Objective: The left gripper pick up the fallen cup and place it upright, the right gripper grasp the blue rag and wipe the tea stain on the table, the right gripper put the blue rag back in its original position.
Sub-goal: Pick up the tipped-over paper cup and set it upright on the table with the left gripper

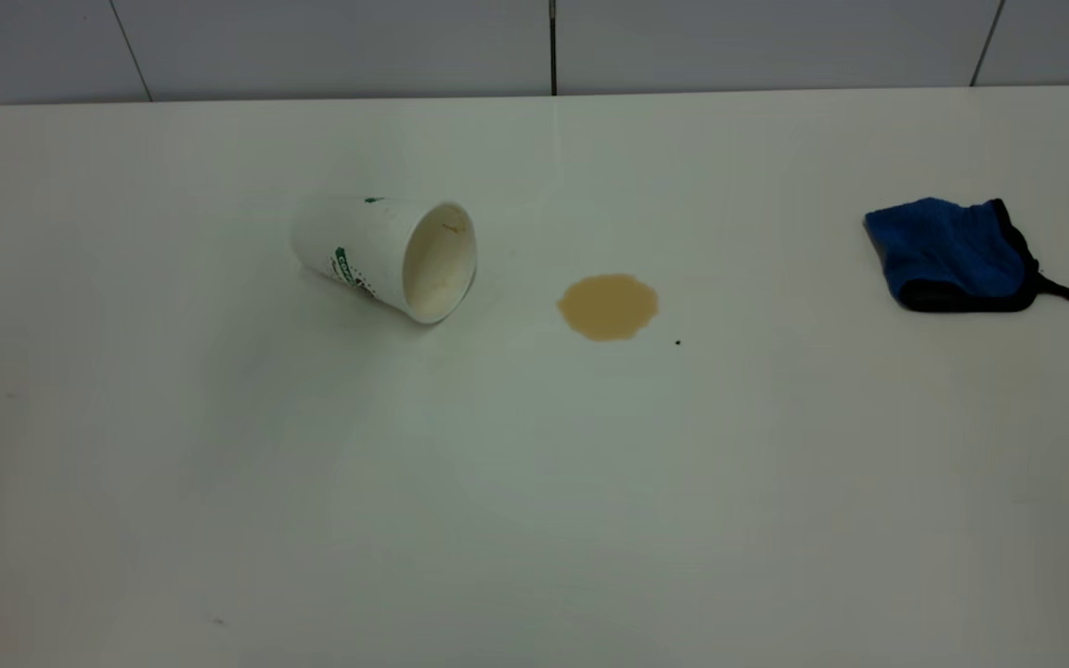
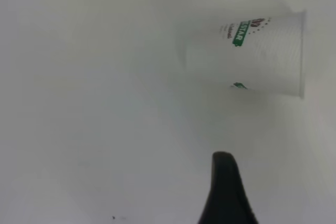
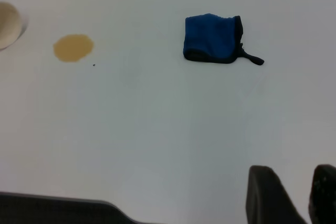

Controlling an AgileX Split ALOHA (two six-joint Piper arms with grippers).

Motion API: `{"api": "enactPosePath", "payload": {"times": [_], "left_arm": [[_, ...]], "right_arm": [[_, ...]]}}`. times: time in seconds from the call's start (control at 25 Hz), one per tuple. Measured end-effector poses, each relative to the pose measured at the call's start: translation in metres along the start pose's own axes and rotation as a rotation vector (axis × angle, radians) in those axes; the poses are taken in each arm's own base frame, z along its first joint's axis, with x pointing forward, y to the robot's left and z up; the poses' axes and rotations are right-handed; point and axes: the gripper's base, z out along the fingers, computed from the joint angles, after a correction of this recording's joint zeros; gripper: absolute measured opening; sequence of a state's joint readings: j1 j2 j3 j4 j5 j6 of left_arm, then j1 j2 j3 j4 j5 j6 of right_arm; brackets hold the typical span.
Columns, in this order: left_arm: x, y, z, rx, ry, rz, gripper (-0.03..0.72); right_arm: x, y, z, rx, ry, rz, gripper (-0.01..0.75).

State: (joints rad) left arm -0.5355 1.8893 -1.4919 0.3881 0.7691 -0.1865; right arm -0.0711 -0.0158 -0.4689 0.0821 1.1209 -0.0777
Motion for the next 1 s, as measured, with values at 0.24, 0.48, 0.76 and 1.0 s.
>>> {"api": "enactPosePath", "payload": {"times": [0.24, 0.48, 0.76, 1.0], "left_arm": [[-0.011, -0.066, 0.062, -0.181, 0.041, 0.079, 0.564], [-0.009, -0.093, 0.111, -0.234, 0.08, 0.176, 0.564], [-0.009, -0.107, 0.155, -0.268, 0.087, 0.219, 0.611], [-0.004, -0.114, 0.185, -0.321, 0.086, 0.273, 0.619]], "right_arm": [[0.0, 0.0, 0.0, 0.0, 0.0, 0.0, 0.238], [0.0, 0.0, 0.0, 0.0, 0.0, 0.0, 0.238], [0.0, 0.0, 0.0, 0.0, 0.0, 0.0, 0.238], [0.0, 0.0, 0.0, 0.0, 0.0, 0.0, 0.238]]}}
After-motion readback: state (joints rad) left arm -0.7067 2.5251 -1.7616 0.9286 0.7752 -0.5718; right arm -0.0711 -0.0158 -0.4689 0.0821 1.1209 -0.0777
